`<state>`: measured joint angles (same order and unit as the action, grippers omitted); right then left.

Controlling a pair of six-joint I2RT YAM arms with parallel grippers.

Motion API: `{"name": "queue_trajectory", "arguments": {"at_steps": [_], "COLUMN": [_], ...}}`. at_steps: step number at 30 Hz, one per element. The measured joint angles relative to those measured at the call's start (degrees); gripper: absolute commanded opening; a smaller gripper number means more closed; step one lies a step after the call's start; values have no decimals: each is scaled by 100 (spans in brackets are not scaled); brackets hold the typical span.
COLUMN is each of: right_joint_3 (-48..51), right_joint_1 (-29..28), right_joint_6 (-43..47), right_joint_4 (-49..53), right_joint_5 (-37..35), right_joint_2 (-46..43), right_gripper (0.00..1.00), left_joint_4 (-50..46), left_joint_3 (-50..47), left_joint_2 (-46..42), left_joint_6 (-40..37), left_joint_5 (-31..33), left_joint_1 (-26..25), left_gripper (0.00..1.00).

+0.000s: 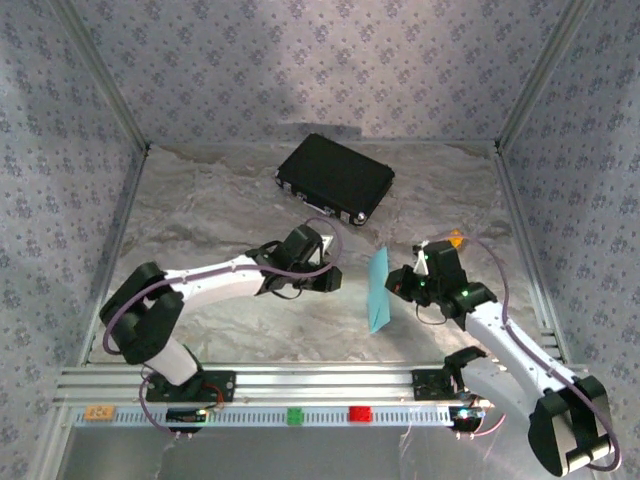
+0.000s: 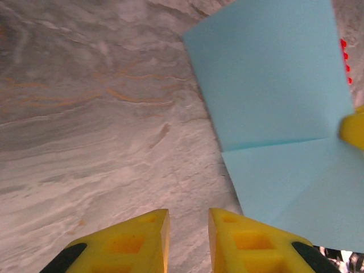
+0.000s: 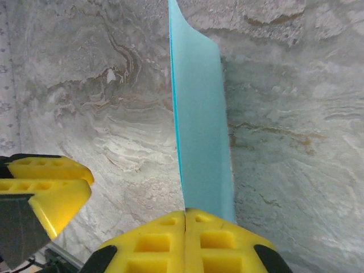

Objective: Fold a paper plane with a square sheet of paper (pick it up from the middle)
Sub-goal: Turn over the paper at the center of the table.

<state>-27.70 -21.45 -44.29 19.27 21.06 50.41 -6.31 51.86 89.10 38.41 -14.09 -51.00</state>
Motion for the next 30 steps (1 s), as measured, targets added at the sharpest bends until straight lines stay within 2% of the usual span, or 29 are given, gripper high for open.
{"name": "queue_trajectory", "arguments": {"at_steps": [7,16,25,30], "right_joint_3": [-592,-1770,-2949,-3270], "right_joint_1": [-389,-1401,-2282,-2758], "right_joint_6": [155,345,122,-7], "right_joint_4": [990,2302,3740,3939], "right_joint_5": [-767,-2516,-4627,-5136], "right_joint_2": [-57,409,1827,2800], "right_gripper": [5,4,3,4], "left_joint_4": [-31,-127,-472,-1117], "left_joint_3": [-356,-852,-1335,-1445], "left_joint_2": [-643,-1453,-2531,-3233], "left_joint_6": [24,195,516,885], "left_joint_5": [638,1276,2177,3069], "left_joint_1": [92,400,656,719], "left_gripper": [28,33,37,40]}}
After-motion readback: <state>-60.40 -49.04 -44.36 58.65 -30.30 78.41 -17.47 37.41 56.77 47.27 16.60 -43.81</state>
